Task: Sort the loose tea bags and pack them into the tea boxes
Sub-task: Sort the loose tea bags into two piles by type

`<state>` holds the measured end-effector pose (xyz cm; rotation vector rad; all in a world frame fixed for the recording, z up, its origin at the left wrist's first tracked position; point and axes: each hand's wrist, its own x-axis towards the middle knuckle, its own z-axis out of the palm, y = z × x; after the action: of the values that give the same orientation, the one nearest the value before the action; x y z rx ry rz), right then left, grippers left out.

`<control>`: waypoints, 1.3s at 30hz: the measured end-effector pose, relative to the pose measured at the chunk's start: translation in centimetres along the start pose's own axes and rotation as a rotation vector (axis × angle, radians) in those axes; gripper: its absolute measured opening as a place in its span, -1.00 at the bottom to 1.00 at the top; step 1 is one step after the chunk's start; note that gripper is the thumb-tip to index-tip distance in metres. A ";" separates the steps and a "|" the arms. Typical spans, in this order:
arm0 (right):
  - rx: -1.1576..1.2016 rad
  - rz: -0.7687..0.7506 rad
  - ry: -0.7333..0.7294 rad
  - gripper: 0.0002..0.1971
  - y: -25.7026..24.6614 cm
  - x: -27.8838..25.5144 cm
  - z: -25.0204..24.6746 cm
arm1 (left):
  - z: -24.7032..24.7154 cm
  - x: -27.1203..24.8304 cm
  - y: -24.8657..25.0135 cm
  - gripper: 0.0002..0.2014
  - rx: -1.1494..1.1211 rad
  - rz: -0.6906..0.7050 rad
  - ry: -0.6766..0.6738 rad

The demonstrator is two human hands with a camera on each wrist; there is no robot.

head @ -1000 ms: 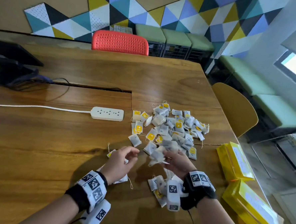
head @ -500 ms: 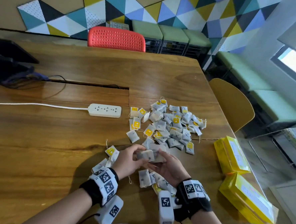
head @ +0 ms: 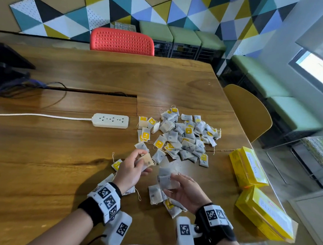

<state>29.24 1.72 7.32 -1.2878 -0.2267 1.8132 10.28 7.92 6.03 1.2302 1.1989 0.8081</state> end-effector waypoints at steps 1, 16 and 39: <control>0.010 -0.006 -0.013 -0.90 0.0 -0.2 0.0 | -0.2 -0.1 0.1 -0.78 -0.003 -0.006 -0.011; -0.019 -0.072 0.023 -0.74 1.0 0.2 0.5 | 0.1 -2.1 -0.8 -0.88 0.341 0.004 -0.230; -0.126 -0.022 -0.068 -0.76 -0.2 -0.7 2.0 | 0.0 -0.4 -0.4 -0.38 0.280 0.055 -0.224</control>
<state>27.71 1.96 8.80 -1.3060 -0.3968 1.8506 10.12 7.45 5.75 1.5448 1.1223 0.5360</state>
